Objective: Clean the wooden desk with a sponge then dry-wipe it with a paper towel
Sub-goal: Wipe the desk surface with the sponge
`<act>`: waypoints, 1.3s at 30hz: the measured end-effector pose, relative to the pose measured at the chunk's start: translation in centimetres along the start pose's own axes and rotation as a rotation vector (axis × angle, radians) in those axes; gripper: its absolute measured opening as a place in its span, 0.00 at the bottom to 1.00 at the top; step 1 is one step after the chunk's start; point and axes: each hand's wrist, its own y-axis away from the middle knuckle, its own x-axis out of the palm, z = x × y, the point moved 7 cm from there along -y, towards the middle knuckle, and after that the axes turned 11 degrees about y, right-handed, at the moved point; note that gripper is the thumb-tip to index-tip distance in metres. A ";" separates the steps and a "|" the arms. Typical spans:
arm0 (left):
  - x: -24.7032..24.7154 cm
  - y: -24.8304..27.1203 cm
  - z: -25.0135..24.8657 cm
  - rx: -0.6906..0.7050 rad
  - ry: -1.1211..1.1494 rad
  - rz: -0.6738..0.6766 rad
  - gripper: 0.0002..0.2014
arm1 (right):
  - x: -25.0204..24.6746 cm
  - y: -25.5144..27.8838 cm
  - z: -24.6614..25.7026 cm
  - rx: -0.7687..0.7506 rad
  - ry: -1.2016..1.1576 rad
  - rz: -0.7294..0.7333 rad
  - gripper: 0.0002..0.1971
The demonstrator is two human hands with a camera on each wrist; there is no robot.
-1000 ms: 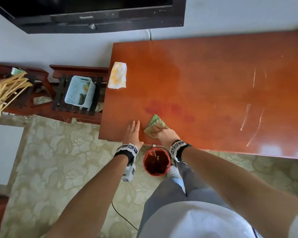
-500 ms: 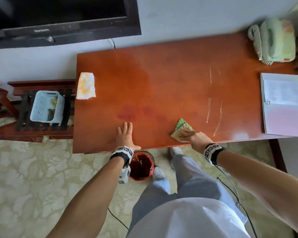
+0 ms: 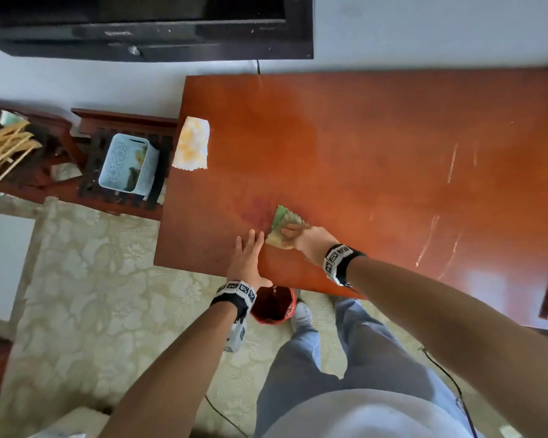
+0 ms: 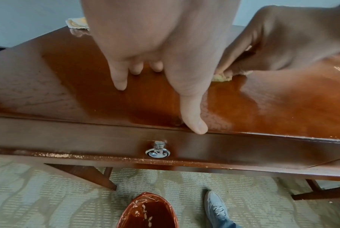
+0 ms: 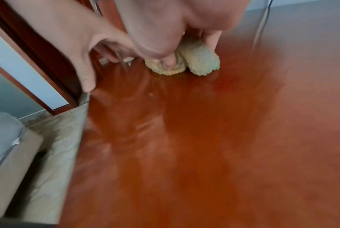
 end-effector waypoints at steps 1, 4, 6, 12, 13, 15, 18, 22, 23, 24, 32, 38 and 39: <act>-0.2 0.1 -0.1 -0.010 -0.009 0.015 0.67 | -0.5 -0.1 -1.8 0.023 -0.021 -0.011 0.31; -0.3 0.0 -0.2 -0.064 -0.022 0.100 0.69 | -2.3 1.1 -9.1 0.141 -0.074 -0.077 0.34; -0.5 -0.3 -0.1 -0.095 -0.011 0.170 0.70 | -3.0 2.8 -14.7 0.255 -0.078 -0.058 0.34; -1.8 -0.3 -1.6 -0.181 0.007 0.355 0.67 | -3.5 5.7 -15.8 0.358 -0.043 -0.011 0.33; -2.0 -0.4 -1.8 -0.194 0.001 0.358 0.64 | -3.6 6.1 -13.7 0.296 -0.013 -0.085 0.31; -2.7 -1.1 -2.2 -0.205 0.018 0.318 0.58 | -1.9 7.0 -9.0 0.130 -0.068 -0.119 0.23; -4.6 -2.7 -3.8 -0.131 -0.019 0.139 0.59 | 4.3 9.3 -3.1 -0.167 -0.062 0.053 0.30; -6.2 -5.7 -7.2 -0.047 -0.088 0.081 0.70 | 5.8 9.3 -4.1 -0.236 -0.139 0.081 0.23; -6.9 -6.6 -8.0 -0.033 -0.102 0.074 0.72 | 5.2 8.5 -5.3 -0.204 -0.170 0.052 0.24; -7.5 -7.6 -8.7 -0.023 -0.117 0.070 0.73 | 4.2 7.6 -6.7 -0.148 -0.177 0.039 0.27; -9.4 -13.6 -12.3 0.052 -0.232 0.050 0.78 | -4.4 -2.0 -20.4 0.238 -0.103 -0.063 0.35; -8.4 -14.5 -11.4 0.111 -0.154 0.005 0.78 | -11.7 -10.3 -34.2 0.586 -0.055 -0.135 0.24; -8.4 -14.5 -11.4 0.116 -0.143 -0.004 0.78 | -13.2 -11.0 -35.7 0.630 -0.059 -0.174 0.22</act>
